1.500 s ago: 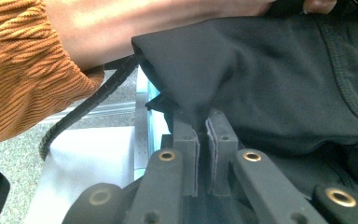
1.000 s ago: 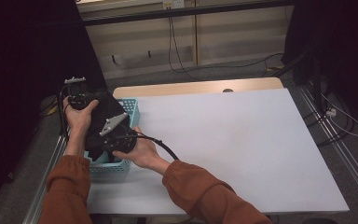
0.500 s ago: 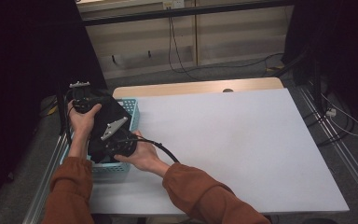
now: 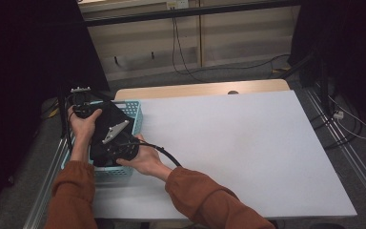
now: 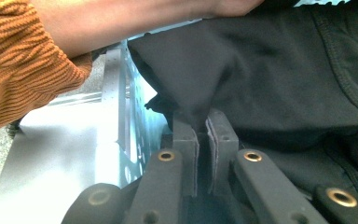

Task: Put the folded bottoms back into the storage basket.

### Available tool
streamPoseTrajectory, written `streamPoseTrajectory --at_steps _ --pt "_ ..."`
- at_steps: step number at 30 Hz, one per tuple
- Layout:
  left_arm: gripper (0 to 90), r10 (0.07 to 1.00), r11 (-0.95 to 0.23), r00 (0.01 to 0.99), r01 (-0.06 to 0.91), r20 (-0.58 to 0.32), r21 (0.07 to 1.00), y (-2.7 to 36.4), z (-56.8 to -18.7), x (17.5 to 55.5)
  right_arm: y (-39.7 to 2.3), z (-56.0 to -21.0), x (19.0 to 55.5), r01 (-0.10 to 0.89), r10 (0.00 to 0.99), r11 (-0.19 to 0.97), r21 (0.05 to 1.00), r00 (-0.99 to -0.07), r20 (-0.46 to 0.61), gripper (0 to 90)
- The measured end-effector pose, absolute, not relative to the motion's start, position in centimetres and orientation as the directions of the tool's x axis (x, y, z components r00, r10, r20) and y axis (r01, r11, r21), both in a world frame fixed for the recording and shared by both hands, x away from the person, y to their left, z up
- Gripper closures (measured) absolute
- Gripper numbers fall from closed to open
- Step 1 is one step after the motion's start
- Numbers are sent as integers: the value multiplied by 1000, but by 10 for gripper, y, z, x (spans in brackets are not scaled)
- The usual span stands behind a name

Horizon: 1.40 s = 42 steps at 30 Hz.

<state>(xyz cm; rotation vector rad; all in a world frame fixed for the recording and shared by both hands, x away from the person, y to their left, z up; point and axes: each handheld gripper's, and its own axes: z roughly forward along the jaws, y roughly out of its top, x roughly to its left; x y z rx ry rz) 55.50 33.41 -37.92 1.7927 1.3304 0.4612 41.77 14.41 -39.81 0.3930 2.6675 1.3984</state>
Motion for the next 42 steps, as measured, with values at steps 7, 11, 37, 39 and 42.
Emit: streamPoseTrajectory --at_steps 7,11,37,39,42 --pt "810 929 -91 338 608 -153 789 339 -386 557 148 -400 421 182 276 547 817 -961 29 851" --pt "809 929 -100 338 617 -148 781 341 -390 557 150 -402 422 191 278 545 817 -960 40 850" --pt "385 957 -87 271 612 -104 786 349 -394 553 152 -400 424 208 271 540 816 -960 66 578" --pt "344 956 -93 277 609 -101 788 348 -393 552 150 -399 425 216 277 536 816 -958 72 534" --pt "244 955 -96 280 603 -97 792 348 -392 550 146 -396 426 225 285 525 821 -955 79 495"
